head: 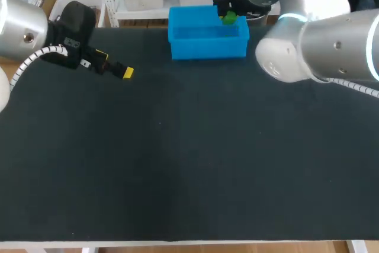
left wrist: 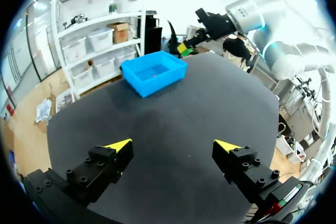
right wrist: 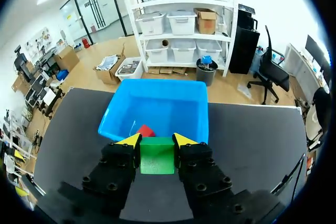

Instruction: Use the left arm to pick the red cube and place it into the blue plastic box first, then use the right arm to grasp the green cube and put it into the same blue plastic box after the first action is fully finished.

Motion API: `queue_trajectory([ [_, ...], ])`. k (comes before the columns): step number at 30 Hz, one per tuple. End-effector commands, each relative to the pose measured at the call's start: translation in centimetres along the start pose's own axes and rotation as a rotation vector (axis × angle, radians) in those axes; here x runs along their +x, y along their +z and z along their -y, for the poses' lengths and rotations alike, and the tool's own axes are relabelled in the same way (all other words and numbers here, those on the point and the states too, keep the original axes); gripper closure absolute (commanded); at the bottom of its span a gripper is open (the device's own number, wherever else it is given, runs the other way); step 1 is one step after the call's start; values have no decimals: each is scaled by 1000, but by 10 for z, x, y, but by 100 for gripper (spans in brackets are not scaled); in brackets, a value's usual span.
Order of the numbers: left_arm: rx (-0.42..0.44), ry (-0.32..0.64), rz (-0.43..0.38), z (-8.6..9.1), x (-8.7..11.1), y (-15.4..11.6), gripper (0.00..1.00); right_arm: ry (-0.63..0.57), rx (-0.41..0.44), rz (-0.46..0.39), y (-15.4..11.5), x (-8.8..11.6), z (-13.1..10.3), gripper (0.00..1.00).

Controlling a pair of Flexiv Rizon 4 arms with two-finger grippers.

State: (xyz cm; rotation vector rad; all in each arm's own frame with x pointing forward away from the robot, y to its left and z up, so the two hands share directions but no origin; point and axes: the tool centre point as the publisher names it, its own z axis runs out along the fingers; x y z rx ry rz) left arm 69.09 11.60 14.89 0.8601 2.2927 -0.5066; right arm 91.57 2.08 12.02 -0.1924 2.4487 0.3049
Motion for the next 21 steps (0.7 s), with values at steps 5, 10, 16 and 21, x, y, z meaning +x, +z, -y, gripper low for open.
queue_trajectory([
  [5,4,1,1,-1,0,1,0,-4,-19,-52,47,-23,1,100],
  [10,4,1,1,-1,0,1,0,-12,-18,-56,61,-27,2,100],
  [16,4,1,1,-1,0,1,0,-26,-20,-60,80,-27,2,100],
  [21,4,1,1,-1,0,1,0,-30,-17,-72,91,-24,3,100],
])
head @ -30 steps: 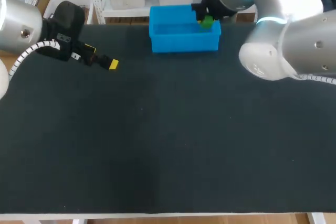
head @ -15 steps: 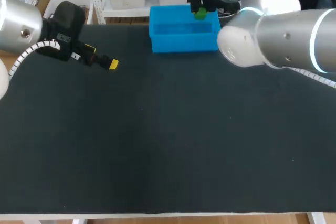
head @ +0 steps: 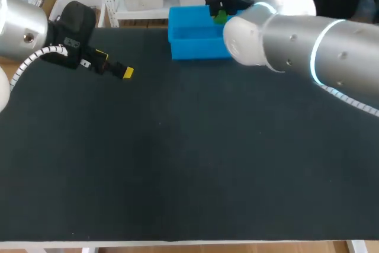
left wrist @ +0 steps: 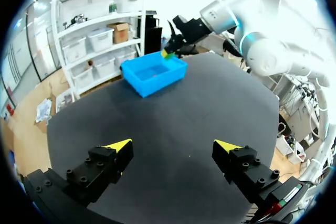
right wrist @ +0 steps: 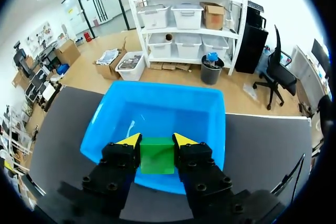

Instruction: Use the left arm to pick the red cube and place it into the blue plastic box first, then use the right arm to grasp the green cube and put it into the same blue plastic box after the first action is fully finished.

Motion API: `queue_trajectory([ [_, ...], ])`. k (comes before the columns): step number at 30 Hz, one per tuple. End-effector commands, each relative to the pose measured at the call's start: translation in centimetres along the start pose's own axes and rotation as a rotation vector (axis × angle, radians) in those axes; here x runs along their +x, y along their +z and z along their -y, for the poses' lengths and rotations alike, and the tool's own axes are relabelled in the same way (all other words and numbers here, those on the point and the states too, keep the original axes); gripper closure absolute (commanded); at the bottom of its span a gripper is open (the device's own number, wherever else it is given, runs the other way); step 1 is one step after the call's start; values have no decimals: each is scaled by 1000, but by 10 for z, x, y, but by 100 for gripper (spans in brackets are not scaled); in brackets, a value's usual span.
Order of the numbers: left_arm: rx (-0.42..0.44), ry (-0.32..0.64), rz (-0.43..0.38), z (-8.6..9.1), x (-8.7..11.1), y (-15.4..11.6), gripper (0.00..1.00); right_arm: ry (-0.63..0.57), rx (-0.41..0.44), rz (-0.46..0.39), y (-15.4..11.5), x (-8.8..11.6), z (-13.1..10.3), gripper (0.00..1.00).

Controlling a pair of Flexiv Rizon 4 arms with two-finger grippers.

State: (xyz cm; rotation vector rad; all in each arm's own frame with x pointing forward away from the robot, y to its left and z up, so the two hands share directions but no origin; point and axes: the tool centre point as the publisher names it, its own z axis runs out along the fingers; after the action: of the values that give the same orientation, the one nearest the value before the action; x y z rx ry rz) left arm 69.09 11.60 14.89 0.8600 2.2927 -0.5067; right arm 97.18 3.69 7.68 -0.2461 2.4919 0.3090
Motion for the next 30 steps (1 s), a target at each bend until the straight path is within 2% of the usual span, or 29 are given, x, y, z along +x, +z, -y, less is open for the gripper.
queue_trajectory([
  [1,4,1,1,-1,0,1,0,1,-2,-22,21,-7,0,100],
  [30,4,1,1,-1,0,1,0,17,14,-93,40,13,6,100],
])
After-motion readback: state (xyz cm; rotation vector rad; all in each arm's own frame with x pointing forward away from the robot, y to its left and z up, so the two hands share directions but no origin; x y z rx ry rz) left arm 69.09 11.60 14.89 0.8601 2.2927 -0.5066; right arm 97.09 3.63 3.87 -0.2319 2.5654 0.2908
